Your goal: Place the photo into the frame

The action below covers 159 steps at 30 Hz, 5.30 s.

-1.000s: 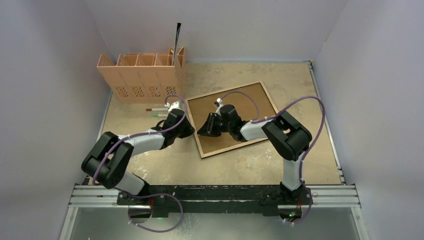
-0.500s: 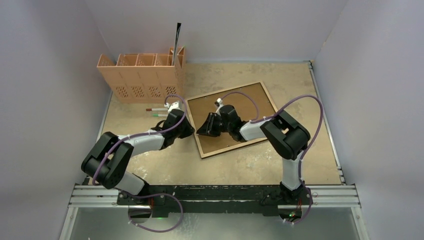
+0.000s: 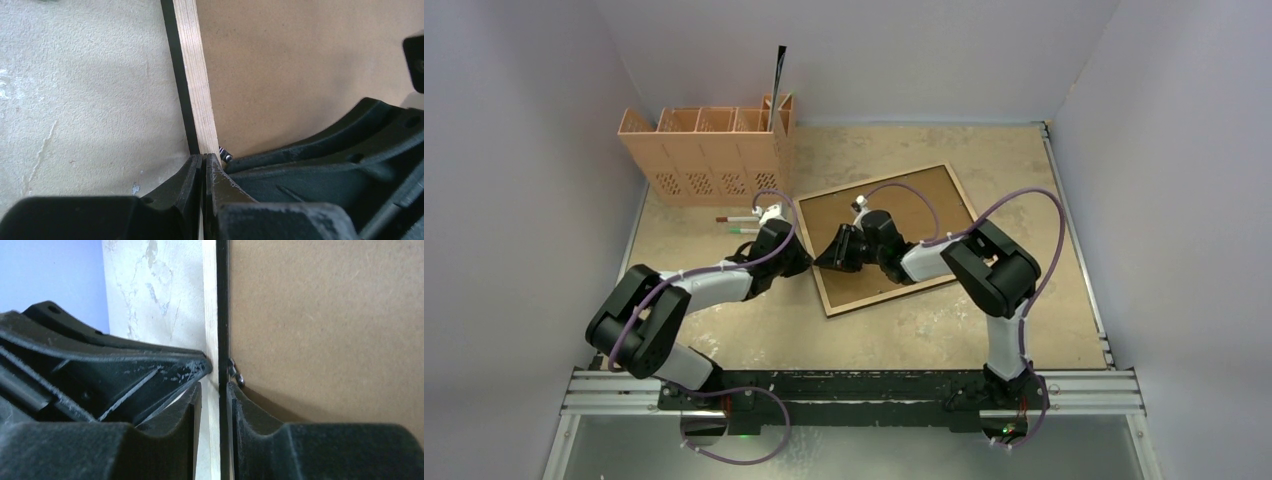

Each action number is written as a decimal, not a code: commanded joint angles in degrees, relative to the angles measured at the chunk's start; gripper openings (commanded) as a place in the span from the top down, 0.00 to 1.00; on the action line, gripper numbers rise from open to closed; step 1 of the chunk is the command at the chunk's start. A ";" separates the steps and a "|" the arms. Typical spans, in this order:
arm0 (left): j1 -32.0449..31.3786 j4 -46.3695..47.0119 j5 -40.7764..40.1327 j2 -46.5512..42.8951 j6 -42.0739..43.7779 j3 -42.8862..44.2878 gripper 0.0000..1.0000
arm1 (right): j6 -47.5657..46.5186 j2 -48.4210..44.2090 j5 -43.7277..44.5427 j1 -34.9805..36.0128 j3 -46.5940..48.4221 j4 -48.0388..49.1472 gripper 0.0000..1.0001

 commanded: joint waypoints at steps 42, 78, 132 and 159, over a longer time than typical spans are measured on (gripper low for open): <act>1.10 0.54 2.90 -1.23 1.55 -0.98 0.99 | -5.35 0.70 1.47 0.89 8.59 -16.61 0.67; 1.18 -1.25 -1.49 -9.50 3.83 -0.87 0.73 | -7.42 -22.77 16.89 -3.36 4.83 -35.03 0.55; 2.64 -7.67 22.71 39.59 28.52 49.68 0.37 | -5.84 -43.93 18.21 -20.75 -23.05 -41.88 0.30; -12.82 6.21 17.90 11.31 13.19 8.58 0.55 | -14.30 -42.00 38.48 -33.65 -8.17 -49.84 0.25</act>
